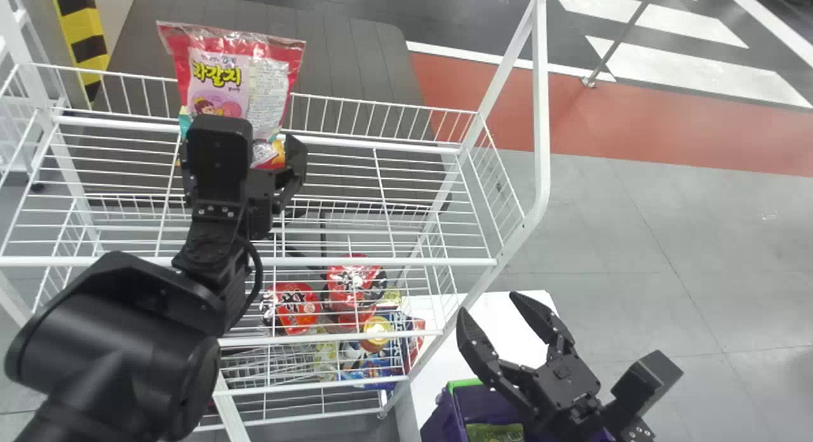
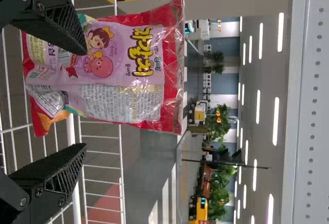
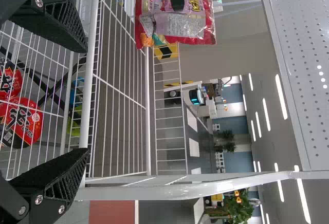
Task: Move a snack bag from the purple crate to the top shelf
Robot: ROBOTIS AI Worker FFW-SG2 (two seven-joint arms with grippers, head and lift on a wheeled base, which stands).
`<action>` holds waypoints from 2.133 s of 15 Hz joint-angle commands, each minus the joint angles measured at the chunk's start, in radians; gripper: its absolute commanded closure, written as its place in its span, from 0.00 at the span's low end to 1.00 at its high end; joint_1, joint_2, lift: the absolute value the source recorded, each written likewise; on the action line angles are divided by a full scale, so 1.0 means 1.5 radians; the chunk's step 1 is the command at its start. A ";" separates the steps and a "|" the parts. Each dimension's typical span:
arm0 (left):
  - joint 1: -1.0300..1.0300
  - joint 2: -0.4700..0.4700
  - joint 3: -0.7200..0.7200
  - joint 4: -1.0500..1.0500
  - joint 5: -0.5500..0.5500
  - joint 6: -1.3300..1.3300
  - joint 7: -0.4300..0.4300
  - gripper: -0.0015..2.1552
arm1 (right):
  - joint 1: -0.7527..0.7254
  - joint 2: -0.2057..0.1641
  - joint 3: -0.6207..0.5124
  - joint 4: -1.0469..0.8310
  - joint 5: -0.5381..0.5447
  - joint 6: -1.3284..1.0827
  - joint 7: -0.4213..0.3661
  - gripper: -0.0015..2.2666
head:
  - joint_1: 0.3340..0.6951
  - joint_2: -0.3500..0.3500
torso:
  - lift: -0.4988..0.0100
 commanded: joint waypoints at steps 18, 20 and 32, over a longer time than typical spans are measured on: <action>-0.108 -0.002 -0.001 0.249 0.074 -0.170 0.002 0.10 | -0.002 0.000 -0.008 0.016 -0.020 -0.022 0.031 0.07 | 1.00 0.09 | 0.98; -0.109 -0.002 -0.002 0.255 0.075 -0.174 -0.006 0.10 | -0.002 0.001 -0.010 0.016 -0.022 -0.022 0.031 0.07 | 1.00 0.10 | 0.98; -0.138 -0.002 0.004 0.326 0.084 -0.200 -0.045 0.10 | -0.005 0.000 -0.020 0.026 -0.033 -0.029 0.049 0.07 | 1.00 0.10 | 0.98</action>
